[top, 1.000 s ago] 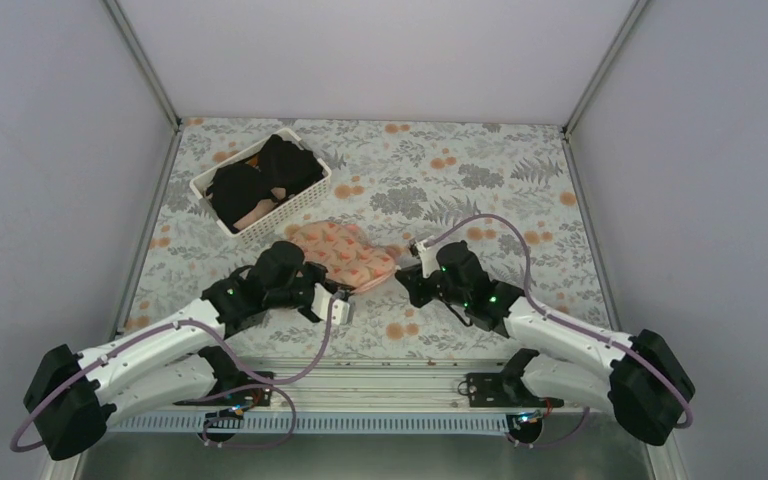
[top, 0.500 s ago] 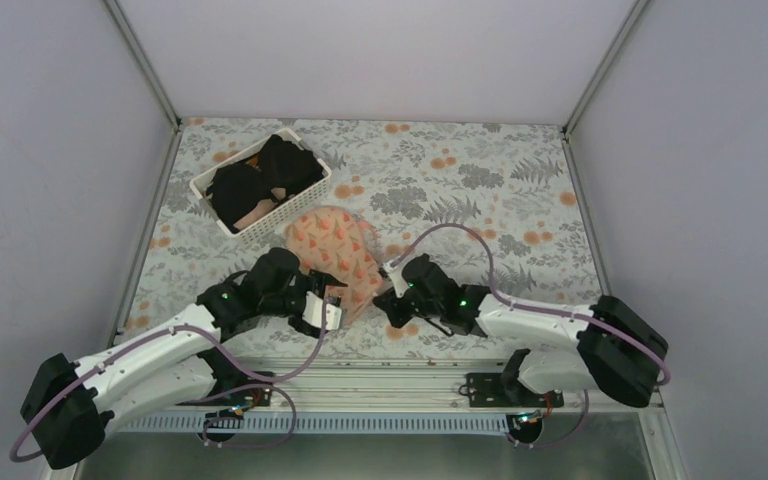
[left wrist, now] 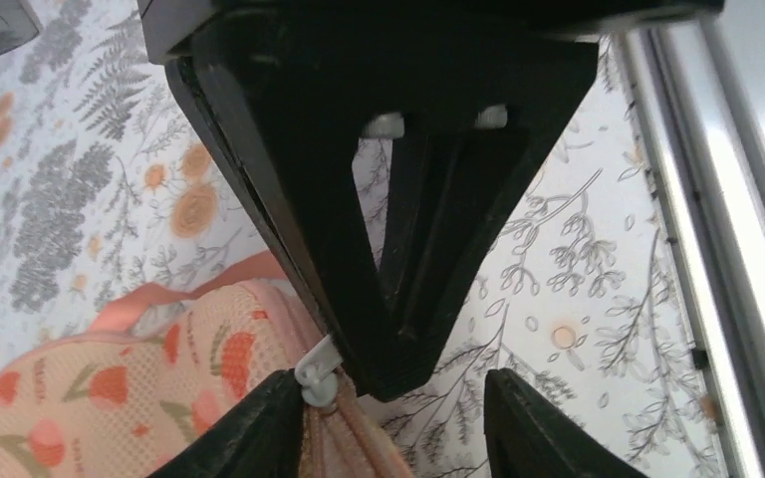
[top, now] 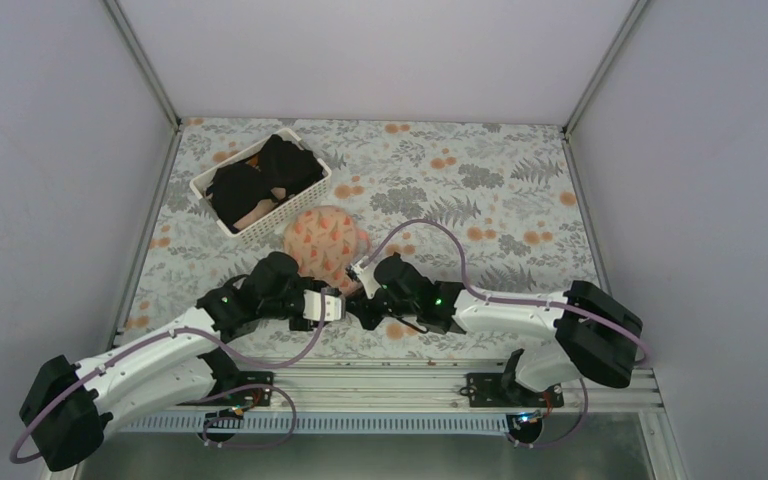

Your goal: Unzip the laundry bag and remove the bra

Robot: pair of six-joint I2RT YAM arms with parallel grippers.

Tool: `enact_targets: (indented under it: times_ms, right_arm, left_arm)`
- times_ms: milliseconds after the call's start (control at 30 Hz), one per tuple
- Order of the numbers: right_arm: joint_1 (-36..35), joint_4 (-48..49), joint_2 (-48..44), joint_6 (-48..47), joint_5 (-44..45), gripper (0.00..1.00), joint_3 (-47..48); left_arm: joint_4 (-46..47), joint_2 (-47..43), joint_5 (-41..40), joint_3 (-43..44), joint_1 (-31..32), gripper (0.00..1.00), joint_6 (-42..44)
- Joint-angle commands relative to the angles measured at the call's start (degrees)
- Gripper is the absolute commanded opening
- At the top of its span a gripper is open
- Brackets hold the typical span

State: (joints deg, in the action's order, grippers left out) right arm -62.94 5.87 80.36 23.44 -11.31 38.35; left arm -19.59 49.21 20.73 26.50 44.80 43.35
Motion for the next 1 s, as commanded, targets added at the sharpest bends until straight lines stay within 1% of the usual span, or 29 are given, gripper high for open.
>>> enact_targets:
  times_ms: [0, 267, 300, 367, 400, 500, 600, 767, 967]
  right_arm:
    - [-0.5, 1.4, -0.1, 0.1, 0.1, 0.04, 1.3]
    - [-0.5, 0.5, -2.4, -0.7, 1.9, 0.04, 0.0]
    - [-0.5, 0.4, -2.8, -0.8, 2.1, 0.04, -0.1]
    - [-0.5, 0.2, -3.5, -0.9, 2.5, 0.04, -0.6]
    - [-0.4, -0.1, -3.8, -0.9, 2.9, 0.04, -0.8]
    - [0.6, -1.4, -4.4, -0.7, 4.2, 0.04, -1.6]
    - [2.7, -3.3, -4.8, -0.6, 5.1, 0.04, -3.0]
    - [7.8, -5.9, -5.1, -1.1, 5.3, 0.04, -5.9]
    - [14.0, -7.0, -7.2, -2.7, 4.1, 0.04, -8.4]
  left_arm:
    - [2.8, -0.5, -6.0, -2.0, 0.0, 0.44, -0.8]
    - [3.1, -0.6, -7.7, -3.0, -0.2, 0.27, 0.8]
    - [3.1, -0.6, -8.0, -3.0, -0.2, 0.23, 0.9]
    - [3.3, -0.6, -8.0, -2.7, -0.2, 0.08, 0.9]
    - [3.4, -0.6, -8.0, -2.5, -0.2, 0.03, 1.1]
    - [3.2, -0.5, -8.0, -2.0, -0.2, 0.02, 2.4]
    - [2.3, -0.5, -8.0, -2.2, -0.2, 0.02, 5.8]
    - [1.2, -1.0, -7.4, -2.4, -0.2, 0.02, 11.0]
    - [-1.1, -1.3, -5.5, -1.7, -0.2, 0.02, 13.6]
